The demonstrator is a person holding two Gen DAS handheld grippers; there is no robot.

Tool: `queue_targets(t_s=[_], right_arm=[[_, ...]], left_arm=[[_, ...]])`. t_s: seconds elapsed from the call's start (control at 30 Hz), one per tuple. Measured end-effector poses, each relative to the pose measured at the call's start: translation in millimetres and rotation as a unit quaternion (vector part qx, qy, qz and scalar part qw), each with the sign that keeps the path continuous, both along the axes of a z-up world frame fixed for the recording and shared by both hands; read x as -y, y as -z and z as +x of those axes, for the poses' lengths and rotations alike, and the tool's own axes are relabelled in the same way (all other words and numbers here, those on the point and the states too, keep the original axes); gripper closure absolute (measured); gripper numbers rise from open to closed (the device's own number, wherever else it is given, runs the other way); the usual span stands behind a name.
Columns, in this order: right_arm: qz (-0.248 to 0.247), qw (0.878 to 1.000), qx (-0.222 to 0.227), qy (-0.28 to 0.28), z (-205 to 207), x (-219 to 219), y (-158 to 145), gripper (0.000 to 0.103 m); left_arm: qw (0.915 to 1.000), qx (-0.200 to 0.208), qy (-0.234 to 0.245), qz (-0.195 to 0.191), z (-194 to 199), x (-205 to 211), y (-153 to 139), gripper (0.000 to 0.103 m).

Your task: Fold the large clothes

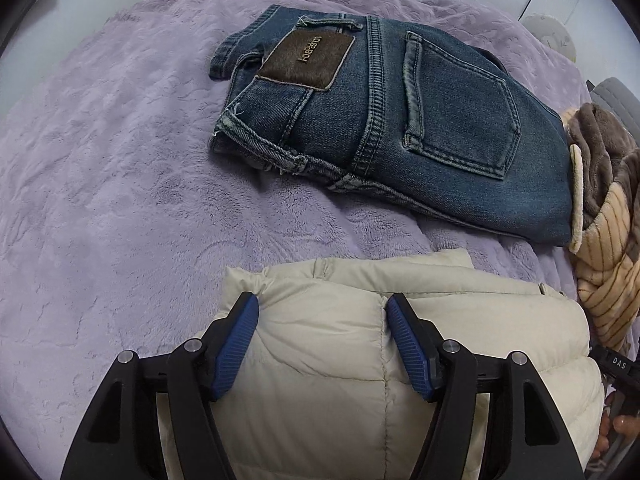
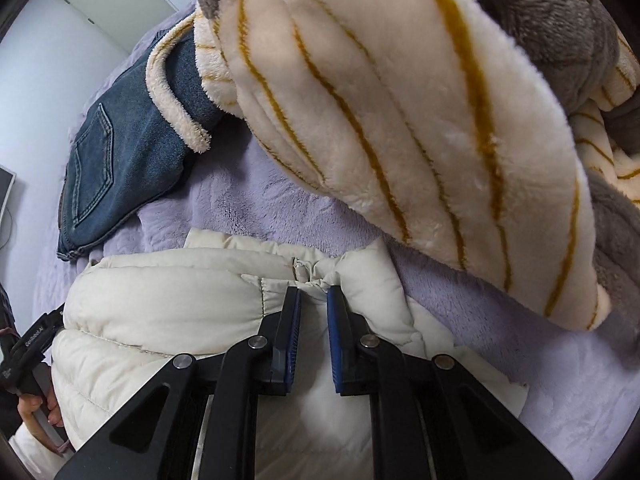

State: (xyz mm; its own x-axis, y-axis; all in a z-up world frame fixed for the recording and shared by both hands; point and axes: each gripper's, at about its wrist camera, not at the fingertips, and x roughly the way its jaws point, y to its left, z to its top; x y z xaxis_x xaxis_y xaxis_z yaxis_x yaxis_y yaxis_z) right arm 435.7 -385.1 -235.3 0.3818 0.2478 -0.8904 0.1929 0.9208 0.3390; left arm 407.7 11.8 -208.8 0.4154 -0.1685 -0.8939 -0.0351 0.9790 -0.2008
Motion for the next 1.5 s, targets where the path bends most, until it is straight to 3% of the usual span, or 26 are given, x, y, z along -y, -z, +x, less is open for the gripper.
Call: queue_targets(t_s=[0.33,0.6,0.87,1.23,1.27,1.33,1.4,1.5], right_arm=[[-0.037,0.999,0.007,0.014,-8.8,-1.9,-32.4,0.087],[-0.048,0.998,0.035,0.006,-51.6,-0.7,-74.5,0.086],[-0.018,0.999,0.016,0.025,-110.7,8.2,-89.3,0.086],[0.025,0.999,0.0,0.034,-172.3,-16.7,-102.4,0.085],[0.027,0.999,-0.002,0.034,-179.1,-19.8,-103.6,0.084],[0.031,0.999,-0.007,0.035,-193.3,-26.0,-105.0,0.071],[0.036,0.998,-0.012,0.041,-206.5,-31.5,-104.7,0.053],[0.046,0.998,-0.023,0.047,-224.4,-38.6,-101.3,0.052]], left_arm=[[0.9973,-0.005,-0.073,-0.009,0.2,-50.5,-29.8,0.034],[0.9982,0.012,-0.03,0.052,-49.8,-59.2,-61.9,0.034],[0.9977,-0.024,-0.061,0.014,-99.8,-81.2,-60.0,0.034],[0.998,-0.051,-0.01,0.036,-170.0,-54.7,-72.9,0.034],[0.9979,-0.054,-0.005,0.037,-176.4,-52.2,-72.9,0.034],[0.9974,-0.062,0.004,0.037,-188.8,-47.8,-72.3,0.034],[0.9969,-0.07,0.01,0.035,-200.4,-45.2,-70.9,0.034],[0.9959,-0.086,0.013,0.026,-214.5,-43.7,-67.7,0.033]])
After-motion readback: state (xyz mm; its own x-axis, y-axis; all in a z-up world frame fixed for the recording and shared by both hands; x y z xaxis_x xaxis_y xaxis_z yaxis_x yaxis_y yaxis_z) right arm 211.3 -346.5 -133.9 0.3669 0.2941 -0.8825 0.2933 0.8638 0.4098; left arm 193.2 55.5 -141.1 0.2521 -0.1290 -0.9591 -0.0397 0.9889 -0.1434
